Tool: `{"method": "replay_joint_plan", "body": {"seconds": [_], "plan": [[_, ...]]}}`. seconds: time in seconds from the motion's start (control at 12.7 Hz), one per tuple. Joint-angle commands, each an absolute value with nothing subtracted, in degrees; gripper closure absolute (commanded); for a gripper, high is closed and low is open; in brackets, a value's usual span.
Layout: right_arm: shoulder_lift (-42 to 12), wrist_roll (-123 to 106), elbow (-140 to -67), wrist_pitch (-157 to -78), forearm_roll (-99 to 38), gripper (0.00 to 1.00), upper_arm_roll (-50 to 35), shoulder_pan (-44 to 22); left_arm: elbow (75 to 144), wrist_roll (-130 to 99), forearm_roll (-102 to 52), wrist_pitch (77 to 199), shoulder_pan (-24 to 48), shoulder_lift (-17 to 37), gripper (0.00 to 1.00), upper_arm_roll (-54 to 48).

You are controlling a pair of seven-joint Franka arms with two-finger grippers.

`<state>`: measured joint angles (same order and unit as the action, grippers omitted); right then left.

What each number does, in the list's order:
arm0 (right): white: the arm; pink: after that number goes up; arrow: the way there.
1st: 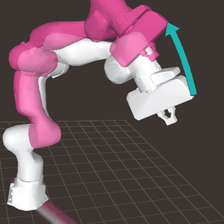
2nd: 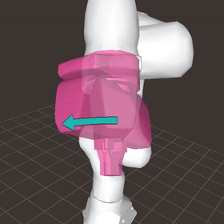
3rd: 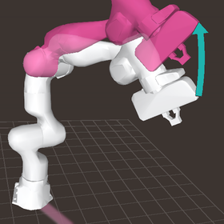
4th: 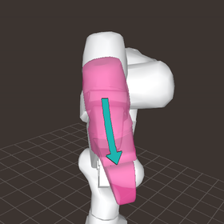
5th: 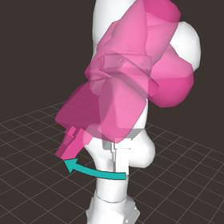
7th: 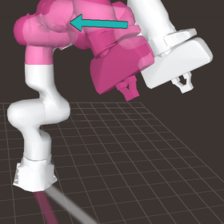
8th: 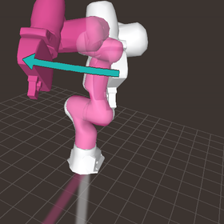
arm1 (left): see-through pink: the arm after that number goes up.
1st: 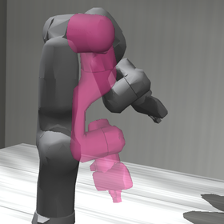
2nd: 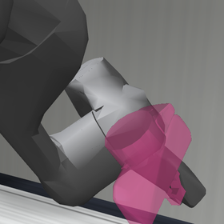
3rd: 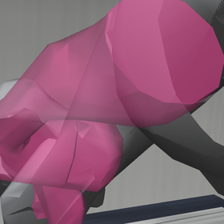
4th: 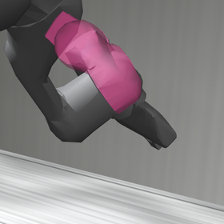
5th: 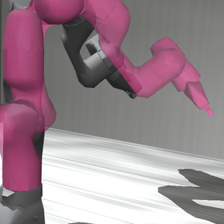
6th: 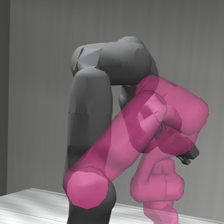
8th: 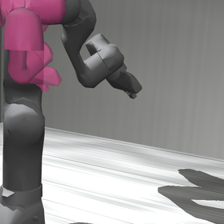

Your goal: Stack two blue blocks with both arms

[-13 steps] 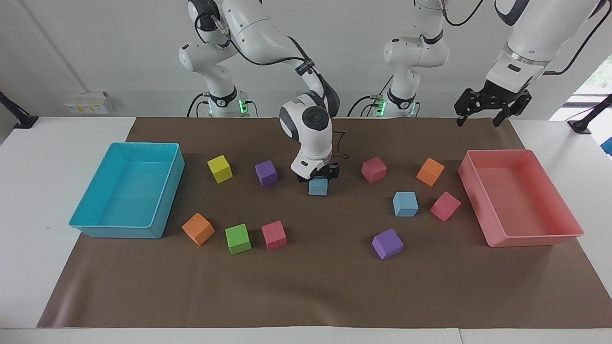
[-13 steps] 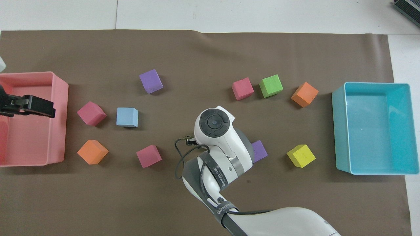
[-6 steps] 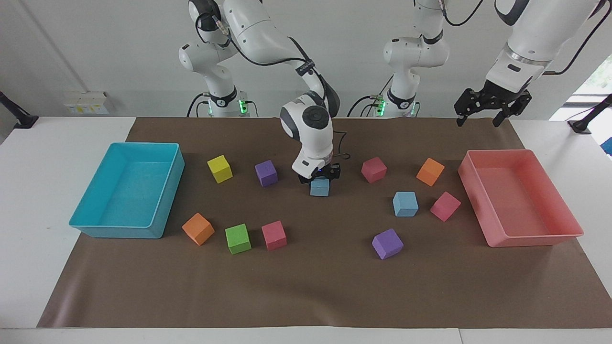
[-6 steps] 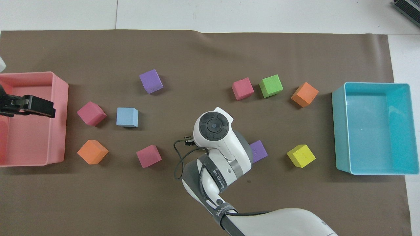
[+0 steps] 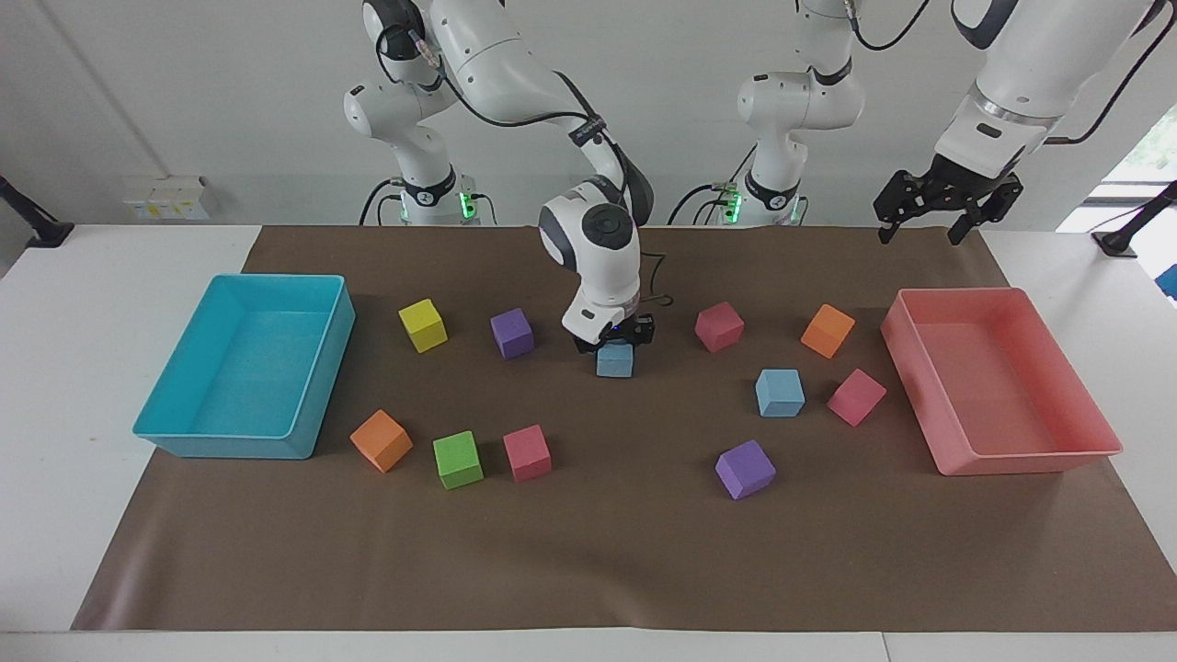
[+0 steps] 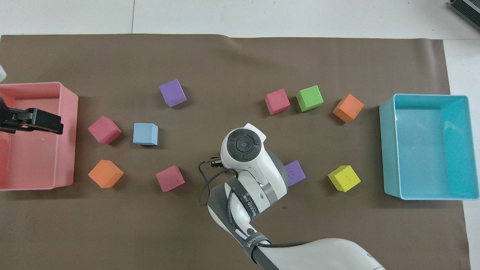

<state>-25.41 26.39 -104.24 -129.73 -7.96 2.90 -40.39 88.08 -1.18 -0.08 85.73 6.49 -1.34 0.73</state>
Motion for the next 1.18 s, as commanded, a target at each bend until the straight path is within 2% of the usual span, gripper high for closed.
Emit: {"method": "replay_joint_plan", "body": {"seconds": [0.0, 0.08, 0.24, 0.55, 0.79, 0.87, 0.95, 1.03, 1.11], "plan": [[-24.7, 23.7, -105.6, -131.7, -10.0, 0.39, 2.9, -40.5, 88.8, -1.5, -0.4, 85.7, 5.8, -2.4, 0.00, 0.1], [-24.7, 22.8, -105.6, -131.7, -10.0, 0.60, 2.9, -40.5, 88.8, -1.6, -0.4, 85.3, 5.9, -2.4, 0.00, 0.1], [-24.8, 22.6, -105.6, -131.8, -10.0, 0.74, 2.9, -40.5, 89.2, -1.6, -0.4, 84.7, 6.4, -2.5, 0.00, -0.1], [-25.3, 22.4, -105.4, -134.6, -10.0, 0.74, 2.9, -40.0, 89.5, -0.9, -0.5, 86.0, 6.6, -2.5, 0.00, -0.3], [-25.3, 22.0, -105.6, -134.6, -10.0, 0.69, 2.9, -39.9, 89.9, -0.6, -0.6, 87.4, 6.7, -2.5, 0.00, -0.4], [-25.3, 22.0, -105.6, -134.6, -10.0, 0.56, 2.9, -39.9, 90.1, -0.6, -0.6, 87.5, 6.7, -2.5, 0.00, -0.4], [-25.3, 22.0, -105.6, -134.6, -10.0, 0.37, 2.9, -39.9, 90.3, -0.6, -0.7, 87.8, 6.7, -2.4, 0.00, -0.4], [-25.3, 22.1, -105.6, -134.6, -10.0, 0.00, 3.0, -39.9, 90.6, -0.6, -0.7, 88.6, 6.8, -2.4, 0.00, -0.4], [-25.1, 22.1, -105.6, -134.1, -10.0, 0.00, 2.9, -40.0, 91.1, -0.6, -0.7, 89.4, 6.8, -2.4, 0.00, -0.5]]}}
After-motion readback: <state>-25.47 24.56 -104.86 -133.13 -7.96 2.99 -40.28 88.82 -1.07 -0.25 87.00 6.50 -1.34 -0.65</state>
